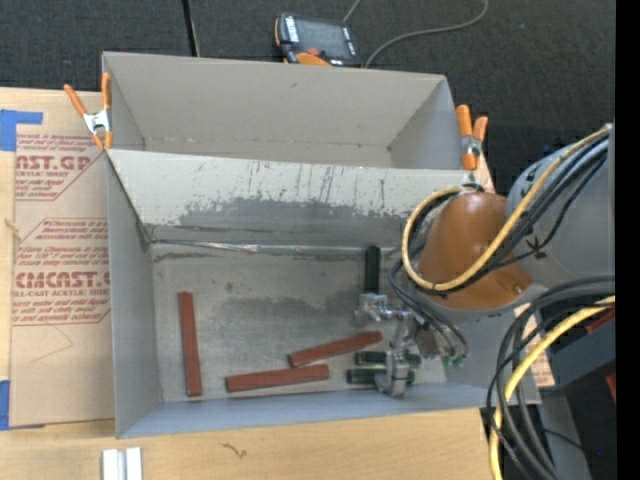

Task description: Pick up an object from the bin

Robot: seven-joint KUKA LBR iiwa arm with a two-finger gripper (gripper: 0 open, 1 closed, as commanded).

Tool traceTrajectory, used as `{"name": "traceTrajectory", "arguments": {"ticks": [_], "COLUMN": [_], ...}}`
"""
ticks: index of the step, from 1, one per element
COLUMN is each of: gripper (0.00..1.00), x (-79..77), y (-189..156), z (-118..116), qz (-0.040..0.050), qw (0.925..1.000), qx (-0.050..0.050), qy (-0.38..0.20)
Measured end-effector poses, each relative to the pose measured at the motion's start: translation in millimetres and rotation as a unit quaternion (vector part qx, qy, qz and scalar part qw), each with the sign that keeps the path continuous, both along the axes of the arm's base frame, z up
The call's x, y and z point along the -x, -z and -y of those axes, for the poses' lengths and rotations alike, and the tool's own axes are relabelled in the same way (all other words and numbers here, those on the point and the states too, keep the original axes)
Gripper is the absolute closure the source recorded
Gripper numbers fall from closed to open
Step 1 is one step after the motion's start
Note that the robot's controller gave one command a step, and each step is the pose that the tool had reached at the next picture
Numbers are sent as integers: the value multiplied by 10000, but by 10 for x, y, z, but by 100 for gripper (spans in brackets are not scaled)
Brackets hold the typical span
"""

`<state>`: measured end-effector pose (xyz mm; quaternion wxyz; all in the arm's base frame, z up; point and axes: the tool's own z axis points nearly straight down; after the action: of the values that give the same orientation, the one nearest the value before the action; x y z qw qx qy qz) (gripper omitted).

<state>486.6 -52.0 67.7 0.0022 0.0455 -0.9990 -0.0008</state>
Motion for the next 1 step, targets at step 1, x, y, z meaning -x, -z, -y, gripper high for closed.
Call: {"name": "traceTrajectory", "arguments": {"ticks": [1], "gripper": [100], "x": [-49], "y": [-50], "z": [-3], "qz": [51], "qw": [10000], "qx": [6], "qy": [-8]}}
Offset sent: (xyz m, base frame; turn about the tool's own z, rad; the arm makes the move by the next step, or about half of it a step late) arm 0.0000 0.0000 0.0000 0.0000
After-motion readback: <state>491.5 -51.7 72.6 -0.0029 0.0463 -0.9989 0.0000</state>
